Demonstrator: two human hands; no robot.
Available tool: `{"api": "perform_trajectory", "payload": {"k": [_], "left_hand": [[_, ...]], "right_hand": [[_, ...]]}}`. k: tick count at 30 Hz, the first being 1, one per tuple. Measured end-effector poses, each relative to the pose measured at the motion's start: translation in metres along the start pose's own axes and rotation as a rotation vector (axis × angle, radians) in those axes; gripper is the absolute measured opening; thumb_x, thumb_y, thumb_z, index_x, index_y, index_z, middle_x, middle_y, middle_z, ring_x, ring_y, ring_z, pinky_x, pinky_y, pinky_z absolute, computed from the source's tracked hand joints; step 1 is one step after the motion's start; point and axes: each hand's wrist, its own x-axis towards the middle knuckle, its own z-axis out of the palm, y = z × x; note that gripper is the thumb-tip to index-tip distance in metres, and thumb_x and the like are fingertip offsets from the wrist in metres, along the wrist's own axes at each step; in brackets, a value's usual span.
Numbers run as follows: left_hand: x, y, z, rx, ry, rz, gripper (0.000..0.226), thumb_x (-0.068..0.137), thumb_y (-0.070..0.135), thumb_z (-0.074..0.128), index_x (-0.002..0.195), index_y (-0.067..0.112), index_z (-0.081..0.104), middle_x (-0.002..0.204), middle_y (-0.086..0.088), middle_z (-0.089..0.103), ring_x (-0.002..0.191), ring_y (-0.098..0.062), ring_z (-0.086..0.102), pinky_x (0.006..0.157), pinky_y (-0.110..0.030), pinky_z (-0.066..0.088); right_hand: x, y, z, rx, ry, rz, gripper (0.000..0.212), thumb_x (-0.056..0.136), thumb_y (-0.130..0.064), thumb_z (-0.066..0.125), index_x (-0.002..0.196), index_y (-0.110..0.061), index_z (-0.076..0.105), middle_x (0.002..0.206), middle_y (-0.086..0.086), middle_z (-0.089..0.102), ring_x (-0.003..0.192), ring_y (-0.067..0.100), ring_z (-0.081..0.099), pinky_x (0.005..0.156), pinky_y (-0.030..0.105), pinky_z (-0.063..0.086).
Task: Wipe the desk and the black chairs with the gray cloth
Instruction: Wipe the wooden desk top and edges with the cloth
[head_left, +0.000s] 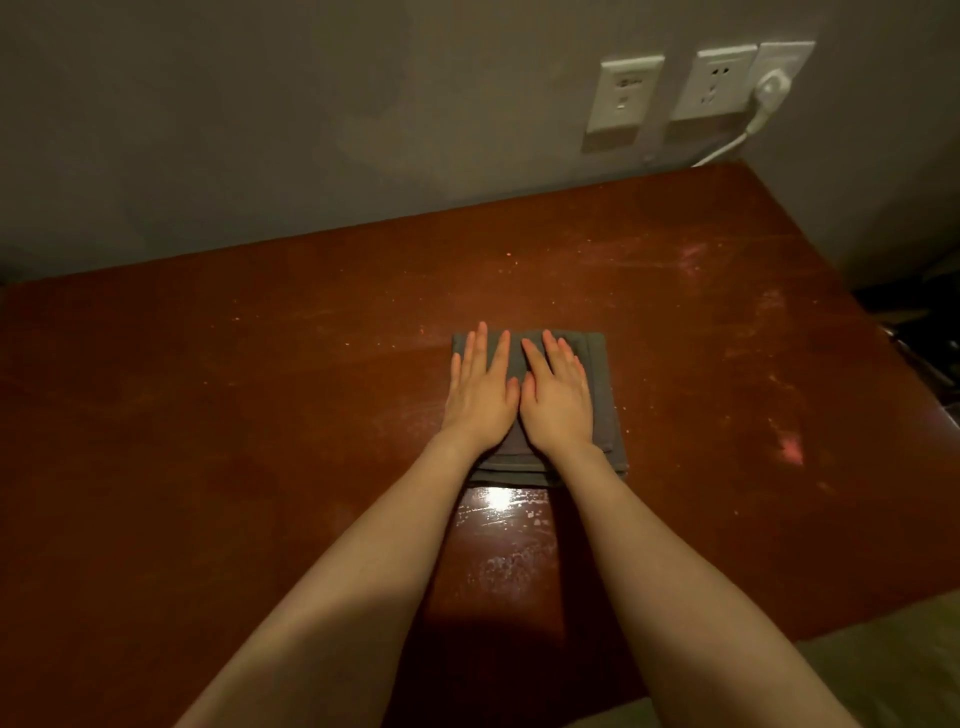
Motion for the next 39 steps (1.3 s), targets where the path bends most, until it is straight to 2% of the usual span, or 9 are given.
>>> {"api": "perform_trajectory", "payload": {"k": [5,11,14,16,20,22,26,33,39], "left_hand": [[-0.011,-0.006,-0.017,-0.169,0.232,-0.377,0.072,0.092,0.036,0.052,0.148,0.010,0.016,0.148,-0.013,0.029,0.135,-0.030,0.025,0.110,-0.038,0.022],[-0.006,-0.012,-0.032,-0.396,0.147,-0.590,0.042,0.081,0.038,0.065,0.115,0.015,0.061,0.124,-0.008,0.057,0.122,-0.030,0.040,0.095,-0.032,0.036],[-0.016,-0.008,-0.041,-0.584,0.145,-0.515,0.019,0.084,0.028,0.062,0.095,0.013,0.055,0.106,-0.011,0.061,0.106,-0.029,0.055,0.076,-0.028,0.040],[-0.026,-0.006,-0.046,-0.771,0.168,-0.552,0.006,0.085,0.018,0.055,0.086,0.015,0.051,0.098,-0.010,0.062,0.099,-0.029,0.058,0.073,-0.030,0.041],[-0.044,-0.018,-0.067,-0.931,0.285,-0.709,0.018,0.077,0.012,0.049,0.060,0.016,0.044,0.091,-0.019,0.063,0.089,-0.038,0.058,0.068,-0.033,0.036],[-0.055,-0.033,-0.083,-0.913,0.317,-0.722,0.014,0.078,0.012,0.048,0.065,0.015,0.051,0.084,-0.016,0.062,0.078,-0.032,0.054,0.066,-0.033,0.037],[-0.079,-0.075,-0.110,-0.900,0.368,-0.769,0.025,0.082,0.010,0.047,0.060,0.017,0.036,0.062,-0.001,0.041,0.057,-0.019,0.038,0.054,-0.029,0.026],[-0.127,-0.163,-0.149,-0.918,0.562,-0.917,0.021,0.081,0.012,0.047,0.062,0.020,0.043,0.066,0.000,0.047,0.059,-0.019,0.042,0.053,-0.028,0.028],[-0.160,-0.247,-0.175,-0.920,0.654,-0.994,0.008,0.084,0.016,0.049,0.083,0.017,0.057,0.081,-0.003,0.056,0.073,-0.022,0.051,0.059,-0.027,0.035]], "right_hand": [[0.017,-0.008,-0.021,-0.088,0.009,0.146,0.059,0.095,-0.013,0.045,0.149,-0.013,0.019,0.153,0.007,0.023,0.134,0.028,0.025,0.106,0.036,0.024],[0.008,-0.027,-0.023,-0.124,0.123,0.217,0.037,0.091,-0.009,0.050,0.128,-0.010,0.048,0.127,0.011,0.044,0.116,0.030,0.037,0.093,0.035,0.028],[-0.006,-0.036,-0.021,-0.060,0.196,0.224,0.037,0.089,-0.008,0.051,0.127,-0.011,0.050,0.126,0.011,0.045,0.114,0.030,0.038,0.093,0.037,0.027],[-0.007,-0.046,-0.024,-0.047,0.223,0.206,0.038,0.088,-0.008,0.053,0.125,-0.012,0.051,0.125,0.012,0.046,0.113,0.031,0.039,0.092,0.037,0.026],[-0.010,-0.084,-0.023,-0.003,0.249,0.131,0.033,0.087,-0.009,0.053,0.120,-0.012,0.055,0.119,0.012,0.049,0.110,0.032,0.041,0.092,0.041,0.027],[-0.013,-0.104,-0.019,0.018,0.252,0.099,0.031,0.088,-0.010,0.053,0.118,-0.011,0.056,0.117,0.012,0.050,0.110,0.033,0.042,0.091,0.042,0.028],[-0.018,-0.153,-0.003,0.020,0.199,-0.015,0.030,0.090,-0.012,0.049,0.120,-0.012,0.053,0.119,0.011,0.048,0.111,0.032,0.039,0.091,0.039,0.026],[-0.031,-0.255,0.037,0.077,0.083,-0.211,0.032,0.091,-0.010,0.046,0.124,-0.012,0.050,0.122,0.011,0.044,0.112,0.031,0.036,0.094,0.038,0.027],[-0.040,-0.336,0.080,0.103,-0.011,-0.331,0.033,0.092,-0.010,0.047,0.126,-0.012,0.048,0.124,0.010,0.043,0.113,0.029,0.035,0.093,0.035,0.028]]}}
